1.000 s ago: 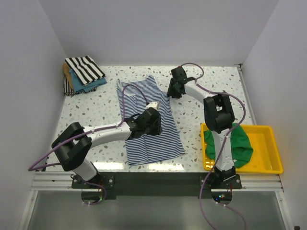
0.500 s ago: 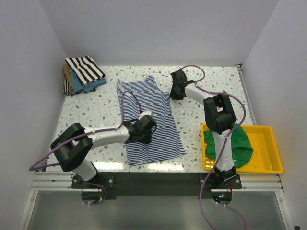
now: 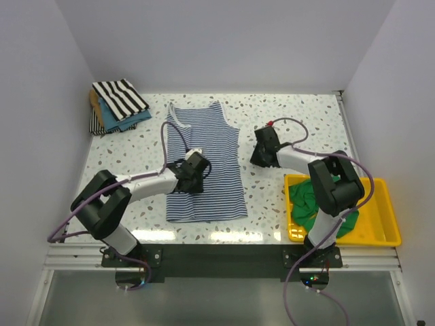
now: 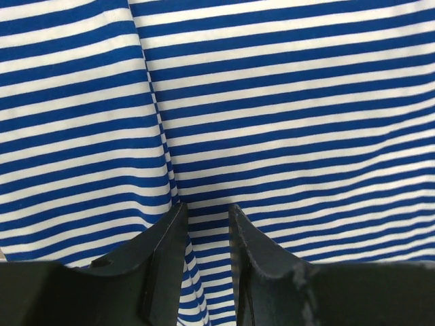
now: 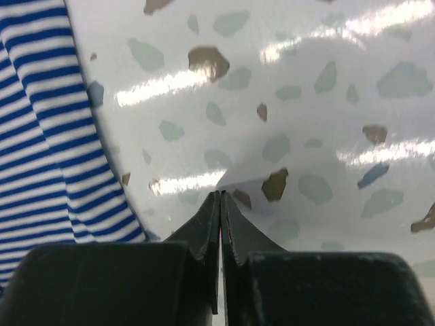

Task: Fold and stack the tank tops
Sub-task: Fold the tank top

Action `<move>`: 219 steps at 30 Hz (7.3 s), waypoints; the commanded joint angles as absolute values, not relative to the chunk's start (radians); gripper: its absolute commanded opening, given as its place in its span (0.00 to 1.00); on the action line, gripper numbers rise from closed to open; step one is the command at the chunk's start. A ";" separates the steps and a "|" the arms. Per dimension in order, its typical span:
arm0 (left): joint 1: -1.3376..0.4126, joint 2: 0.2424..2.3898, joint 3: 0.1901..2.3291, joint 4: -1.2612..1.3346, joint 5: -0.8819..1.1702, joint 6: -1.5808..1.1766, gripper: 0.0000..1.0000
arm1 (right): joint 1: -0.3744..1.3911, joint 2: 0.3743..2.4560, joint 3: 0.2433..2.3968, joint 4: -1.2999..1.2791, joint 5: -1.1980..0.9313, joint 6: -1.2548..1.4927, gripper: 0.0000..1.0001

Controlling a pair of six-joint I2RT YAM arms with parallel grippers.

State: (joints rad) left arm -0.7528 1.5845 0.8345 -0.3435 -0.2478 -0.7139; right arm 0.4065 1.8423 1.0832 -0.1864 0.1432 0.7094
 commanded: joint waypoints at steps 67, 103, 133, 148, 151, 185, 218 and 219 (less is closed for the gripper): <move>-1.215 1.881 1.181 -0.437 -0.385 -0.761 0.30 | 0.397 2.415 1.844 -0.390 0.176 0.699 0.00; -1.286 1.330 0.781 -0.261 -0.280 -0.910 0.00 | 0.327 1.899 1.443 -0.442 0.247 0.635 0.00; -1.218 1.158 0.618 -0.626 -0.543 -1.262 0.00 | 0.526 2.260 1.916 -0.445 0.183 0.703 0.00; -1.218 1.144 0.580 -0.660 -0.531 -1.305 0.00 | 0.566 2.342 2.008 -0.462 0.187 0.699 0.00; -1.218 1.150 0.578 -0.660 -0.534 -1.308 0.00 | 0.568 2.350 1.997 -0.449 0.183 0.706 0.00; -0.474 1.212 0.614 -0.345 -0.244 -0.747 0.46 | 0.617 1.902 1.346 -0.383 0.258 0.670 0.46; -0.506 1.143 0.451 -0.262 -0.049 -0.815 0.54 | 0.416 2.585 2.290 -0.804 0.314 0.436 0.43; -0.506 1.137 0.453 -0.267 -0.049 -0.815 0.54 | 0.413 2.597 2.308 -0.802 0.321 0.431 0.43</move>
